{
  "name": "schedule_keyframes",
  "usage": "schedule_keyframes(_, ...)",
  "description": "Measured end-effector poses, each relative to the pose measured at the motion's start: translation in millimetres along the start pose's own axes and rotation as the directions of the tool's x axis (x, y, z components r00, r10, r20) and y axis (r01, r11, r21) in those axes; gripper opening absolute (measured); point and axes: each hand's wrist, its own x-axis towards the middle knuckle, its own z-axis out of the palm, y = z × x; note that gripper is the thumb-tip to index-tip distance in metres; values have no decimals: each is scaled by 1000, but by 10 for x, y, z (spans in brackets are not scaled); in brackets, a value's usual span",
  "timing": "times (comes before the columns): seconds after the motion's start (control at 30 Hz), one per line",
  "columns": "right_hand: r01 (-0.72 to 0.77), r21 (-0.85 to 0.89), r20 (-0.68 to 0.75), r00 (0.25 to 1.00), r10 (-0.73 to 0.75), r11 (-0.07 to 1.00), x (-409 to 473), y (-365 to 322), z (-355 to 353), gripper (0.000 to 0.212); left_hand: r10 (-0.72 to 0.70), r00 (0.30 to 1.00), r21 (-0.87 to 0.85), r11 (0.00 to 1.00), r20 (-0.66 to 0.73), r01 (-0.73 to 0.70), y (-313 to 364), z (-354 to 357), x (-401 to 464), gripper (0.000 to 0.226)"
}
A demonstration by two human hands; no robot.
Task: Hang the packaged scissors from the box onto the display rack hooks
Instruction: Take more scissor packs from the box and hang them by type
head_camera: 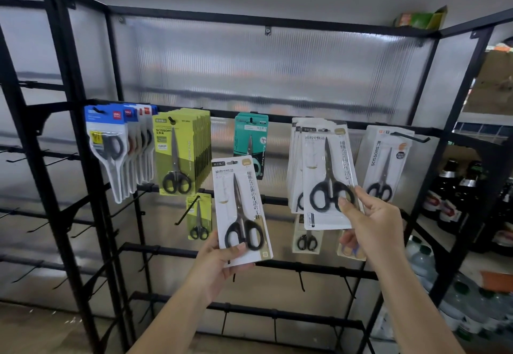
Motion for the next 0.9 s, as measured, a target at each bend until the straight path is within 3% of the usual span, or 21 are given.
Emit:
schedule_keyframes(0.2,-24,24,-1,1000,24,999,9,68,42,46,2,1000,5,1000,12,-2,9,23,-2,62)
schedule_keyframes(0.37,-23,-59,-12,1000,22,998,-28,211,80,44,2,1000,6,1000,30,-2,5,38,-13,61)
schedule_keyframes(0.67,-32,117,-37,999,36,993,-46,379,113,62,5,999,-3,1000,36,-5,-3,-4,-19,65)
schedule_keyframes(0.73,-112,204,-24,993,119,973,-36,406,143,65,7,1000,-10,1000,29,-7,-5,-20,-15,63)
schedule_keyframes(0.9,-320,429,72,944,321,845,28,476,170,11,1,1000,-28,1000,22,0,-24,-60,3,62)
